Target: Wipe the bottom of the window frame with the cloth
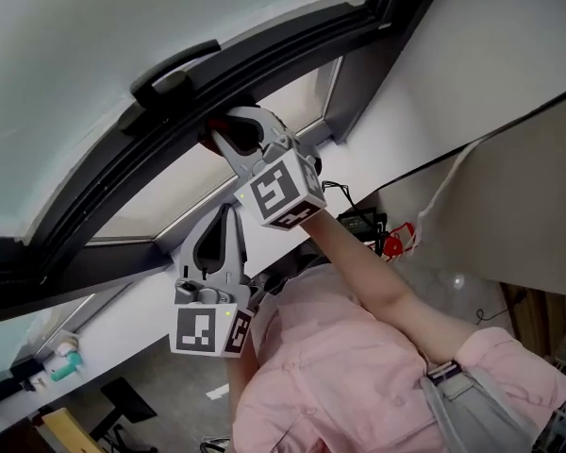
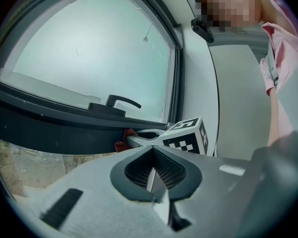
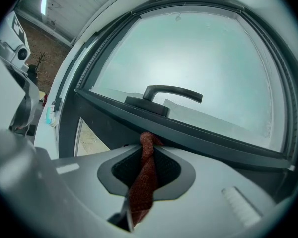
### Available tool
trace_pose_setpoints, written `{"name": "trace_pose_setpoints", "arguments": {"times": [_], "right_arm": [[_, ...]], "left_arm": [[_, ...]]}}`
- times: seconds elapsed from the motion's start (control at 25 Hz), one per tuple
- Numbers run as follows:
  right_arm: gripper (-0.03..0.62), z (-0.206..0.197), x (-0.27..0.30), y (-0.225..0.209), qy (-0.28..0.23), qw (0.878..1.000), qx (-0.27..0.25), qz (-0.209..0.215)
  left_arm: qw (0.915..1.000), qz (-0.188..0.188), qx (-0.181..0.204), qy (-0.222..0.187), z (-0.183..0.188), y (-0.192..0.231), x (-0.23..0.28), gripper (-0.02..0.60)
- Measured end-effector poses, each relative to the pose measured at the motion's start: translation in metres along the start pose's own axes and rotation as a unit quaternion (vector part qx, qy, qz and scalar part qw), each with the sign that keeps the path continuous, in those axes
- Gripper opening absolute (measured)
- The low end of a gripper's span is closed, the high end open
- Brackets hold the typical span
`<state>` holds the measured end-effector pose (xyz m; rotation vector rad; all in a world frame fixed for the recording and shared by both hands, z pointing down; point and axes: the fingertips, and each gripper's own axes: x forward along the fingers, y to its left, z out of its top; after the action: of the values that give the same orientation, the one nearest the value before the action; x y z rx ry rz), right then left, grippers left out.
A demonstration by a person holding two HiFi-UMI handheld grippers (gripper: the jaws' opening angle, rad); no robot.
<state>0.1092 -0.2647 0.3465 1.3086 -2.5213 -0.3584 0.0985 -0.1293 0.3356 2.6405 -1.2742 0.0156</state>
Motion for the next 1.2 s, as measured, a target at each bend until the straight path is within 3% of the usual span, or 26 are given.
{"name": "trace_pose_setpoints", "arguments": {"times": [1.2], "right_arm": [[0.058,-0.008,-0.009,-0.020,-0.005,1.000,-0.024,0.004]], "left_arm": [[0.9997,-0.015,-0.001,0.017,-0.004,-0.019,0.033,-0.003]]}}
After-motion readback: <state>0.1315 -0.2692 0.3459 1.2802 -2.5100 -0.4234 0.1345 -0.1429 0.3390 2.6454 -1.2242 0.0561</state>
